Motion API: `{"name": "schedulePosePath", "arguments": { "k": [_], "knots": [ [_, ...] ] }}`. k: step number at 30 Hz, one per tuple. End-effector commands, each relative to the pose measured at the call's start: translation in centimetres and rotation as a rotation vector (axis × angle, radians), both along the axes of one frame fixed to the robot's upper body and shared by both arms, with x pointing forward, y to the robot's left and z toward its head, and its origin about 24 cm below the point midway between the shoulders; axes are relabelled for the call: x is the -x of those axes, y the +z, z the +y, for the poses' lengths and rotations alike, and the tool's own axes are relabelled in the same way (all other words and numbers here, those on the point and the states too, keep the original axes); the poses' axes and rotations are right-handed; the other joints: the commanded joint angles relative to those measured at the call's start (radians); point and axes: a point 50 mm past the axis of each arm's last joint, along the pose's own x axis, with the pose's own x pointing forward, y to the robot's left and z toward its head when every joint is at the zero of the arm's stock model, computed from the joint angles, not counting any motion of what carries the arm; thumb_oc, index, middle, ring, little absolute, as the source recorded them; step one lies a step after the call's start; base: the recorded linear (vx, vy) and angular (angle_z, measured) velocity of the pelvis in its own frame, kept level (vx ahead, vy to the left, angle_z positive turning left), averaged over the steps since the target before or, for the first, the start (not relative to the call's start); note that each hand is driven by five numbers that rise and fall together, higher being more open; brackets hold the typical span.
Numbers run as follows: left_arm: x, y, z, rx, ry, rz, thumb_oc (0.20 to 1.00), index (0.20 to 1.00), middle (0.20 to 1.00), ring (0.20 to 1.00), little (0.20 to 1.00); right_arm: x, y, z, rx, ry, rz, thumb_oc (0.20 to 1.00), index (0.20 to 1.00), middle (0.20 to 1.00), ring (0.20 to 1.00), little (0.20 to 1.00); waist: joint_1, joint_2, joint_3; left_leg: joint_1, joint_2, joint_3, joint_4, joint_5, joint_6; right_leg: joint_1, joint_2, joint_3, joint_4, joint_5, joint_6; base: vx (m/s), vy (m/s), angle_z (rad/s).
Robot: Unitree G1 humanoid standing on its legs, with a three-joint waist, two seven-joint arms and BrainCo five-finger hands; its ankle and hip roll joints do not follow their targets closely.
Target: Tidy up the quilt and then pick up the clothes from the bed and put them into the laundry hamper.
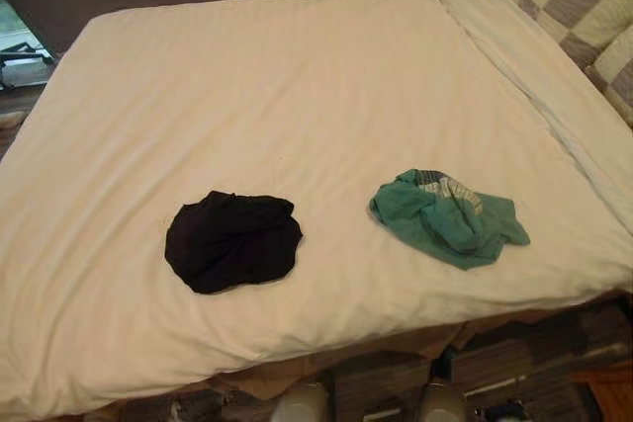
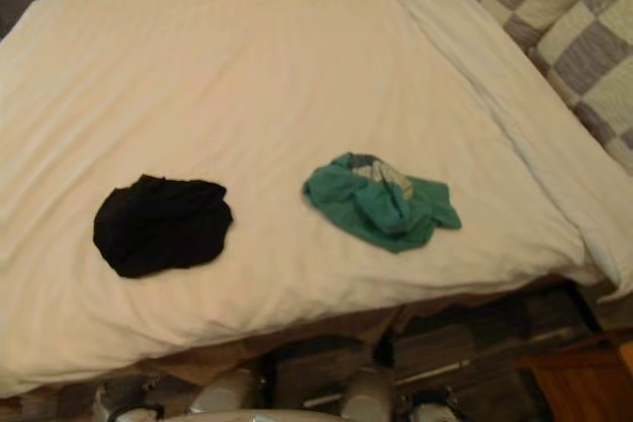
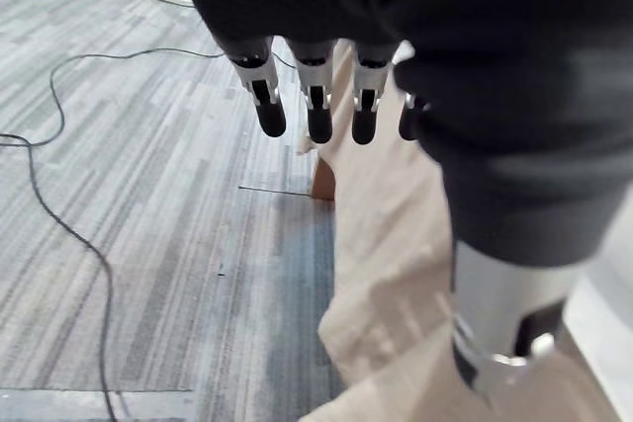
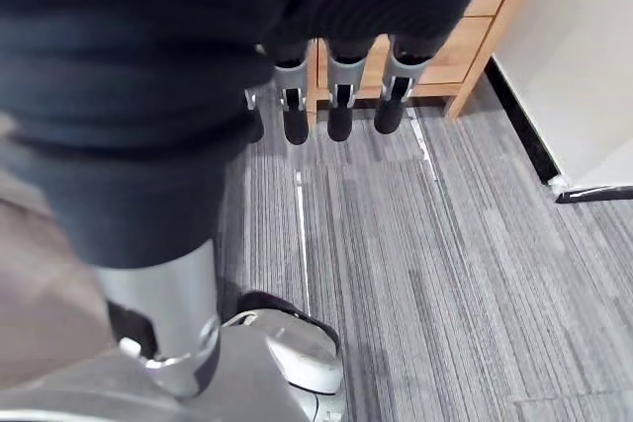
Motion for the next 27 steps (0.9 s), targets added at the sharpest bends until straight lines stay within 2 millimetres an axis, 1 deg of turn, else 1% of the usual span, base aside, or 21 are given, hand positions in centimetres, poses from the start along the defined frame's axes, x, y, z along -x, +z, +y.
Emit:
{"name": "schedulePosePath", "arguments": {
  "k": [1,2,3,4,6,8,9,11,12,13,14,15,17,18,19,20,21,23,24,25,27],
  "knots": [
    [-0.9,0.4,0.4,-0.006,0.053,-0.045,1.0,1.0,1.0,1.0,1.0,-0.6,0.6,-1.5,0.051,0.06,-0.011,1.0,1.0,1.0,1.0,1.0,-0.014,-0.05,-0.01,0.078,0.025,-0.032,-0.063,0.023,-0.095,0.108,0.073,-0.02,-0.117,-0.067,-0.027,0.04,-0.011,0.03],
    [-0.8,0.3,0.1,0.009,0.1,-0.047,1.0,1.0,1.0,1.0,1.0,0.2,0.3,-1.3,0.034,0.026,0.008,1.0,1.0,1.0,1.0,1.0,-0.017,-0.061,-0.028,0.07,-0.006,-0.049,-0.064,0.012,-0.082,0.134,0.09,0.013,-0.175,-0.063,-0.037,0.05,-0.021,0.13],
    [-0.9,0.3,0.0,0.004,0.135,-0.063,1.0,1.0,1.0,1.0,1.0,0.8,0.1,-1.3,0.025,0.009,0.023,1.0,1.0,1.0,1.0,1.0,-0.023,-0.06,-0.04,0.065,-0.017,-0.077,-0.075,0.019,-0.075,0.138,0.114,0.056,-0.191,-0.065,-0.045,0.05,-0.034,0.25],
    [-1.1,0.4,0.0,-0.005,0.146,-0.073,1.0,1.0,1.0,1.0,1.0,1.2,0.0,-1.1,0.02,0.0,0.033,1.0,1.0,1.0,1.0,1.0,-0.029,-0.059,-0.048,0.063,-0.021,-0.088,-0.08,0.023,-0.071,0.136,0.128,0.075,-0.189,-0.072,-0.051,0.03,-0.03,0.35],
    [-1.3,0.6,0.4,-0.022,0.191,-0.095,1.0,1.0,1.0,1.0,1.0,1.5,-0.1,-1.0,0.016,-0.004,0.048,1.0,1.0,1.0,1.0,1.0,-0.032,-0.06,-0.05,0.063,-0.021,-0.079,-0.067,0.021,-0.071,0.144,0.129,0.068,-0.183,-0.08,-0.057,0.04,-0.052,0.41],
    [-1.4,0.9,1.0,-0.05,0.228,-0.113,1.0,1.0,1.0,1.0,1.0,1.7,-0.2,-0.8,0.011,0.009,0.064,1.0,1.0,1.0,1.0,1.0,-0.033,-0.065,-0.048,0.056,-0.024,-0.083,-0.03,0.008,-0.072,0.157,0.13,0.081,-0.182,-0.087,-0.065,0.05,-0.06,0.1],
    [-1.4,1.0,1.5,-0.052,0.269,-0.132,1.0,1.0,1.0,1.0,1.0,1.8,-0.2,-0.8,0.019,0.008,0.071,1.0,1.0,1.0,1.0,1.0,-0.031,-0.077,-0.047,0.038,-0.031,-0.1,0.027,-0.014,-0.073,0.166,0.127,0.1,-0.186,-0.089,-0.072,0.03,-0.051,-0.03],
    [-1.4,1.2,1.8,-0.049,0.316,-0.156,1.0,1.0,1.0,1.0,1.0,1.7,-0.1,-1.1,0.026,-0.029,0.062,1.0,1.0,1.0,1.0,1.0,-0.019,-0.092,-0.038,0.012,-0.039,-0.134,0.09,-0.03,-0.079,0.178,0.126,0.118,-0.186,-0.087,-0.08,0.0,-0.031,0.04],
    [-1.4,1.2,1.9,-0.049,0.348,-0.175,1.0,1.0,1.0,1.0,1.0,1.7,0.0,-1.4,0.028,-0.087,0.046,1.0,1.0,1.0,1.0,1.0,-0.014,-0.097,-0.034,0.001,-0.029,-0.138,0.109,-0.025,-0.086,0.186,0.124,0.116,-0.188,-0.086,-0.082,0.0,0.0,0.0],
    [-1.3,1.3,1.9,-0.054,0.402,-0.213,1.0,1.0,1.0,1.0,1.0,1.8,0.1,-1.8,0.017,-0.195,0.01,1.0,1.0,1.0,1.0,1.0,-0.017,-0.098,-0.033,0.001,0.002,-0.121,0.106,-0.008,-0.102,0.196,0.12,0.106,-0.194,-0.087,-0.083,-0.02,0.035,-0.08],
    [-1.3,1.3,1.9,-0.057,0.414,-0.223,1.0,1.0,1.0,1.0,1.0,1.8,0.2,-1.9,0.012,-0.223,0.0,1.0,1.0,1.0,1.0,1.0,-0.018,-0.097,-0.033,0.002,0.009,-0.117,0.103,-0.004,-0.105,0.198,0.119,0.103,-0.195,-0.088,-0.083,-0.02,0.075,-0.1],
    [-1.4,1.5,2.1,-0.077,0.438,-0.26,1.0,1.0,1.0,1.0,1.0,2.0,0.2,-2.2,-0.007,-0.331,-0.04,1.0,1.0,1.0,1.0,1.0,-0.025,-0.095,-0.038,0.011,0.04,-0.097,0.08,0.013,-0.114,0.2,0.116,0.092,-0.198,-0.092,-0.081,-0.02,0.101,0.01],
    [-2.4,2.4,2.8,-0.119,0.461,-0.343,1.0,1.0,1.0,1.0,1.0,2.0,0.5,-3.3,-0.06,-0.562,-0.141,1.0,1.0,1.0,1.0,1.0,-0.046,-0.09,-0.049,0.05,0.074,-0.079,0.018,0.034,-0.123,0.206,0.109,0.095,-0.21,-0.091,-0.076,-0.02,0.182,0.2],
    [-3.3,3.1,3.3,-0.14,0.475,-0.395,1.0,1.0,1.0,1.0,1.0,1.9,1.0,-4.4,-0.055,-0.746,-0.254,1.0,1.0,1.0,1.0,1.0,-0.058,-0.083,-0.058,0.07,0.085,-0.059,-0.026,0.048,-0.129,0.207,0.107,0.089,-0.217,-0.088,-0.07,-0.01,0.183,0.34],
    [-3.8,3.6,3.6,-0.149,0.481,-0.424,1.0,1.0,1.0,1.0,1.0,1.8,1.2,-4.9,-0.056,-0.809,-0.301,1.0,1.0,1.0,1.0,1.0,-0.064,-0.082,-0.061,0.078,0.089,-0.051,-0.041,0.054,-0.132,0.207,0.105,0.087,-0.22,-0.085,-0.068,-0.02,0.167,0.35],
    [-4.8,4.5,4.2,-0.172,0.472,-0.497,1.0,1.0,1.0,1.0,1.0,1.6,1.7,-5.7,-0.059,-0.884,-0.368,1.0,1.0,1.0,1.0,1.0,-0.073,-0.08,-0.066,0.088,0.092,-0.04,-0.059,0.062,-0.136,0.208,0.103,0.088,-0.226,-0.08,-0.064,-0.03,0.175,0.36],
    [-8.1,7.9,5.8,-0.235,0.416,-0.681,1.0,1.0,1.0,1.0,1.0,0.7,3.5,-7.7,0.022,-0.977,-0.53,1.0,1.0,1.0,1.0,1.0,-0.085,-0.083,-0.075,0.099,0.082,-0.04,-0.084,0.064,-0.138,0.212,0.095,0.098,-0.244,-0.067,-0.052,-0.06,0.151,0.29],
    [-10.5,11.0,6.4,-0.271,0.361,-0.812,1.0,1.0,1.0,1.0,1.0,-0.5,5.3,-9.4,0.092,-0.983,-0.625,1.0,1.0,1.0,1.0,1.0,-0.09,-0.086,-0.083,0.101,0.077,-0.037,-0.106,0.073,-0.137,0.208,0.092,0.099,-0.263,-0.046,-0.046,-0.06,0.096,0.12],
    [-11.9,13.4,6.7,-0.293,0.31,-0.91,1.0,1.0,1.0,1.0,1.0,-1.5,7.0,-10.6,0.138,-0.983,-0.697,1.0,1.0,1.0,1.0,1.0,-0.093,-0.088,-0.087,0.108,0.072,-0.035,-0.118,0.073,-0.136,0.211,0.089,0.095,-0.275,-0.039,-0.043,-0.05,0.085,-0.07],
    [-13.4,17.0,7.1,-0.313,0.256,-1.021,1.0,1.0,1.0,1.0,1.0,-2.9,9.9,-12.1,0.223,-0.96,-0.8,1.0,1.0,1.0,1.0,1.0,-0.094,-0.09,-0.091,0.111,0.061,-0.04,-0.132,0.073,-0.134,0.214,0.088,0.091,-0.288,-0.029,-0.04,-0.06,0.083,-0.16],
    [-14.2,21.8,7.5,-0.371,0.147,-1.17,1.0,1.0,1.0,1.0,1.0,-4.5,14.1,-14.1,0.32,-0.898,-0.965,1.0,1.0,1.0,1.0,1.0,-0.09,-0.091,-0.095,0.115,0.043,-0.056,-0.154,0.075,-0.126,0.216,0.088,0.089,-0.299,-0.021,-0.035,-0.07,0.065,-0.03]
  ]
}}
